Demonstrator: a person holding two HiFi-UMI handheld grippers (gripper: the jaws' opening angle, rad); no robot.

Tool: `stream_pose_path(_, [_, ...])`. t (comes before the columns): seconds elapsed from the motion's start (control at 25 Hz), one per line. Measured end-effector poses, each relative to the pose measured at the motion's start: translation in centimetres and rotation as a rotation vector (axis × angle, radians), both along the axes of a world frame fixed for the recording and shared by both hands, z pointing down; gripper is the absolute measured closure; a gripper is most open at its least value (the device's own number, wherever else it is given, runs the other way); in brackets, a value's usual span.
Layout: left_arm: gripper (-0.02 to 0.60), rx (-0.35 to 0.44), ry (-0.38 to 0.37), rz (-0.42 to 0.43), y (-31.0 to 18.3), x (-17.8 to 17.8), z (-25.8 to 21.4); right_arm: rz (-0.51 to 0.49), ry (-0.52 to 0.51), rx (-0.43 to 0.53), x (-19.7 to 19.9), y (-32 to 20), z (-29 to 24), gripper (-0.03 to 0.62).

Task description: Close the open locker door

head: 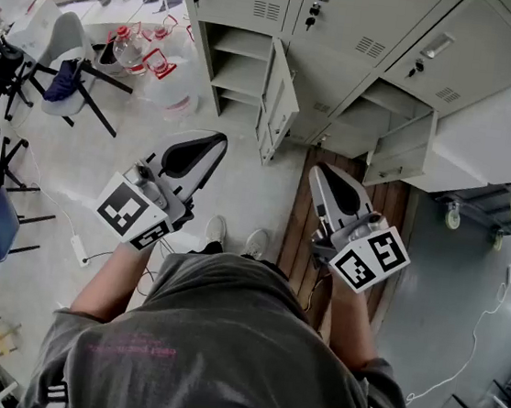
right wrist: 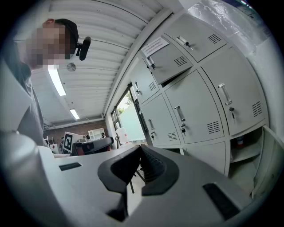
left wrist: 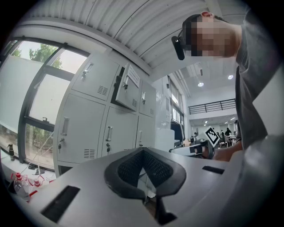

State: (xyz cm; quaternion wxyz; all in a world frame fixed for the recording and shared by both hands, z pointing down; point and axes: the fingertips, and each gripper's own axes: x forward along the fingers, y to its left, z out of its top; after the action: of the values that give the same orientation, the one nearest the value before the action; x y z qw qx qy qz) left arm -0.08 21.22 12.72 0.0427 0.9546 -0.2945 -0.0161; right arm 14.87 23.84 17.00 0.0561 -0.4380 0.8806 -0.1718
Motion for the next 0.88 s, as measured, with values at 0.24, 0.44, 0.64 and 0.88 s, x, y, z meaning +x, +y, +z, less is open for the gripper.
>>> stream_pose_path(0.24, [0.574,-0.002,-0.003,0.004,0.1,0.8,0.2,0.021,-0.041,0.0,0.9,-0.4,-0.2,0.576])
stream_pose_path(0.44, [0.574,0.0,0.0,-0.002,0.4,1.5,0.2,0.01,-0.034,0.005,1.5,-0.1,0.0,0.576])
stream_pose_path(0.64, [0.574,-0.003,-0.002,-0.001,1.0,2.5,0.5,-0.001,-0.041,0.01,2.2,0.4,0.0,0.576])
stream_pose_path(0.88, [0.574,-0.003,-0.004,-0.014,1.8,3.7,0.6,-0.012,-0.05,0.011,3.5,0.8,0.2,0.576])
